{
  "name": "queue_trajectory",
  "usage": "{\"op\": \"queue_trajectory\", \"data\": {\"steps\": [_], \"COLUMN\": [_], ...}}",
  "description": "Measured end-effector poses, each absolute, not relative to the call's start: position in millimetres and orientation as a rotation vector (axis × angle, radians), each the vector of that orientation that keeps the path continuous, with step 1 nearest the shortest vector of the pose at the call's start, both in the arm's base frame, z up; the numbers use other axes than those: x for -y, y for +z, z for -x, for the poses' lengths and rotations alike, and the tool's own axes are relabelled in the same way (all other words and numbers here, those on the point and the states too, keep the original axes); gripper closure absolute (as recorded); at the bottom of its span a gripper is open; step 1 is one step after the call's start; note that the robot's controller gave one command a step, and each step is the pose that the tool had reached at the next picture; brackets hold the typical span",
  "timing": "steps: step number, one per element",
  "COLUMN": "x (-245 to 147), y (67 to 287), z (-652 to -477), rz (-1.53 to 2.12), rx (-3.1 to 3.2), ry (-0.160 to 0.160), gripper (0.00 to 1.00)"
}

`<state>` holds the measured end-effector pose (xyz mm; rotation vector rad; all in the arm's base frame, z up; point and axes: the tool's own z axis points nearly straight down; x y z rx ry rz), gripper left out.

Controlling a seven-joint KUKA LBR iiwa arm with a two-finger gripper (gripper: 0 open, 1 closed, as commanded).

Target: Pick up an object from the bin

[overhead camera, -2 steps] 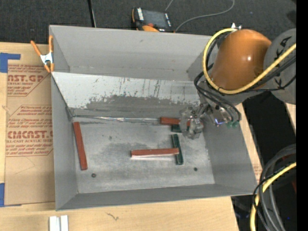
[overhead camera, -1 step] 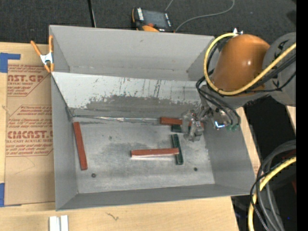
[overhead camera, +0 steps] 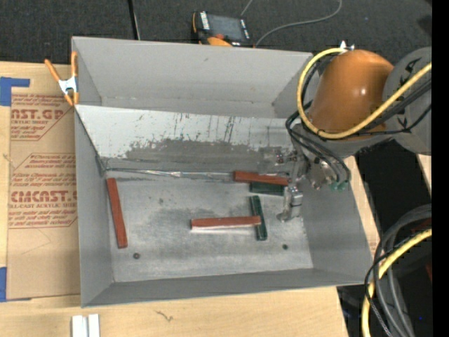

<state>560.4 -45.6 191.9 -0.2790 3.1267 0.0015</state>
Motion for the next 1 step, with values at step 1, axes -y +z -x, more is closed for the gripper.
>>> {"op": "queue_trajectory", "data": {"steps": [1], "x": [-22.4], "y": [66.4], "z": [-559.9], "rz": [0.347], "rx": [-3.128], "ry": [0.007], "gripper": [0.00]}}
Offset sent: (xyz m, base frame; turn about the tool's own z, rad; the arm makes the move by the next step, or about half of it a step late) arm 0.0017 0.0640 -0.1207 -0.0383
